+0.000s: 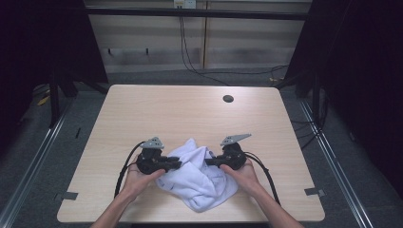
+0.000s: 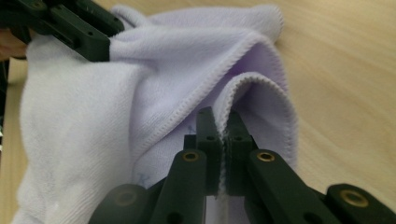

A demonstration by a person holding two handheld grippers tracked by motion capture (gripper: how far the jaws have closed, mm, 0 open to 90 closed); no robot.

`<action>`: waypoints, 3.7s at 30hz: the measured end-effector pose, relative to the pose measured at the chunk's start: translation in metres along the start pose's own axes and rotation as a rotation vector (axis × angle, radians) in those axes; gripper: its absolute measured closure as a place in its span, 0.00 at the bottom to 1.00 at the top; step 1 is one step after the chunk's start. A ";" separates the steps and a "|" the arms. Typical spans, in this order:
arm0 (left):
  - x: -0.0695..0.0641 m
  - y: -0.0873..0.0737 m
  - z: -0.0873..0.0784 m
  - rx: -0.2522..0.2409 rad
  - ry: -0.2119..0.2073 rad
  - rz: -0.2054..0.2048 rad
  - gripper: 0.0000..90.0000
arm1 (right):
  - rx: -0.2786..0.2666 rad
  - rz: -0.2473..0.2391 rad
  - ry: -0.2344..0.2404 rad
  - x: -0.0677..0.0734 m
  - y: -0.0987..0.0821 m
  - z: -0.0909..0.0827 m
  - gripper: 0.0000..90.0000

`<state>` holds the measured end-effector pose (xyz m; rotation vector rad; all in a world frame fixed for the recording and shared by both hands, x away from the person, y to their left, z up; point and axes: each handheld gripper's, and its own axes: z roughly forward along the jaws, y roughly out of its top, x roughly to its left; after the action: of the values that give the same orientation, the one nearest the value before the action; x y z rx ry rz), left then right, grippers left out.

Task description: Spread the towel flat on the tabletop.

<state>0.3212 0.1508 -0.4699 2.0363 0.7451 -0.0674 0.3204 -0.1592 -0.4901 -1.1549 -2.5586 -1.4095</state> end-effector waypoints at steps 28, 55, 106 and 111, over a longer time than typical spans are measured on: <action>0.014 0.065 -0.121 -0.492 0.194 -0.036 0.94 | -0.373 0.045 -0.178 -0.019 0.104 -0.132 0.98; -0.007 0.089 -0.140 -0.527 0.202 0.084 0.94 | -0.462 0.006 -0.202 -0.020 0.141 -0.158 0.97; 0.042 -0.050 -0.038 0.013 0.150 -0.050 0.67 | 0.049 -0.090 -0.169 0.023 -0.051 -0.027 0.54; 0.032 -0.055 -0.039 0.035 0.105 -0.055 0.73 | 0.028 -0.125 -0.207 0.014 -0.053 -0.030 0.84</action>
<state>0.3085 0.2174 -0.5005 2.0653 0.8710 -0.0045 0.2683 -0.1897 -0.5060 -1.2165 -2.8278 -1.3362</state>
